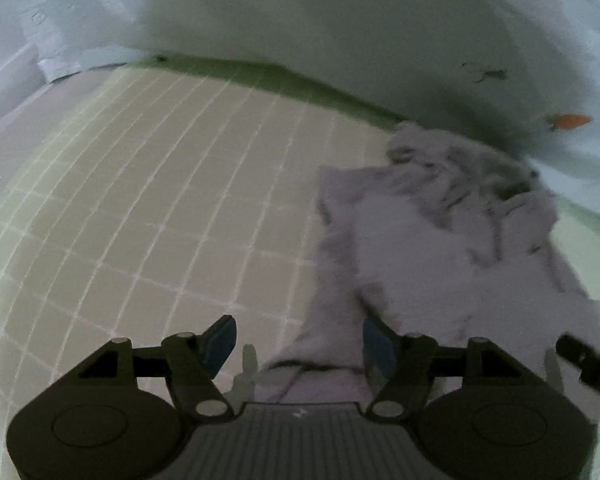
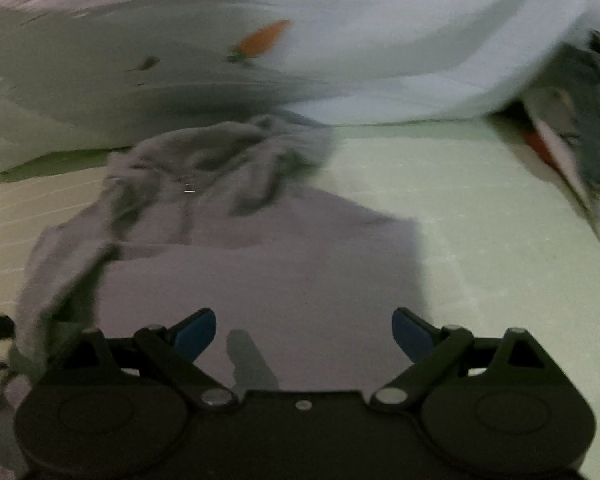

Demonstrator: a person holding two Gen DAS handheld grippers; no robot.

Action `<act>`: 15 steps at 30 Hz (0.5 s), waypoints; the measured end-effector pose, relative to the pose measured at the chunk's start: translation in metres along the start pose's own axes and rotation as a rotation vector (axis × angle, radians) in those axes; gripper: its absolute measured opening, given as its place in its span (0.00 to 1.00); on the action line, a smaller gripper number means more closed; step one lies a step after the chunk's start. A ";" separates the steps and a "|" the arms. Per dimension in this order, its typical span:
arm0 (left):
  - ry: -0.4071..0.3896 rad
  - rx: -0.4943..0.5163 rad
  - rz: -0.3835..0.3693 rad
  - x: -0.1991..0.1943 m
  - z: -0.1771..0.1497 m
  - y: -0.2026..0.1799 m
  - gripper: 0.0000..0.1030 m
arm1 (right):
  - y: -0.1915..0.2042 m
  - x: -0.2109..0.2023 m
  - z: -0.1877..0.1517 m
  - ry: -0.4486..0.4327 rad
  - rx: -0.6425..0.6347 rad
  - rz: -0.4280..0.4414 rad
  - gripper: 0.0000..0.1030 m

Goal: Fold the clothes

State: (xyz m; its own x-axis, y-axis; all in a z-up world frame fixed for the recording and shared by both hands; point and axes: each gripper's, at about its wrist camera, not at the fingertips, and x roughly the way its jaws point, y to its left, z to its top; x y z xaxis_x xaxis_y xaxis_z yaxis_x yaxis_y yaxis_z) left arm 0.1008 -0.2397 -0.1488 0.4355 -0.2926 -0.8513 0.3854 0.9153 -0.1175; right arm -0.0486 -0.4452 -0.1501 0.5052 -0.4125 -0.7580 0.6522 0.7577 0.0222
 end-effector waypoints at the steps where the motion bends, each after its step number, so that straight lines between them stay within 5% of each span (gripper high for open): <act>1: 0.009 -0.005 0.009 0.003 0.000 0.002 0.69 | 0.007 0.001 0.002 -0.002 -0.008 0.024 0.89; 5: 0.038 -0.012 0.030 0.010 -0.003 0.011 0.69 | 0.033 0.004 0.009 -0.015 -0.014 0.145 0.80; 10: 0.046 -0.008 0.029 0.011 -0.004 0.014 0.70 | 0.060 0.012 0.023 -0.008 0.031 0.341 0.57; 14: 0.048 -0.004 0.025 0.010 -0.004 0.016 0.70 | 0.079 0.025 0.028 0.025 0.048 0.423 0.52; 15: 0.048 -0.003 0.027 0.010 -0.004 0.015 0.70 | 0.084 0.030 0.029 0.045 0.053 0.427 0.44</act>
State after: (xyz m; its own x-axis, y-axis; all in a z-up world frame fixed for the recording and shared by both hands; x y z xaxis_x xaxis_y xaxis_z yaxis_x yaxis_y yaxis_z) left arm 0.1077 -0.2274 -0.1613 0.4059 -0.2545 -0.8778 0.3718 0.9234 -0.0958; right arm 0.0374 -0.4087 -0.1525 0.7115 -0.0445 -0.7013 0.4188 0.8282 0.3723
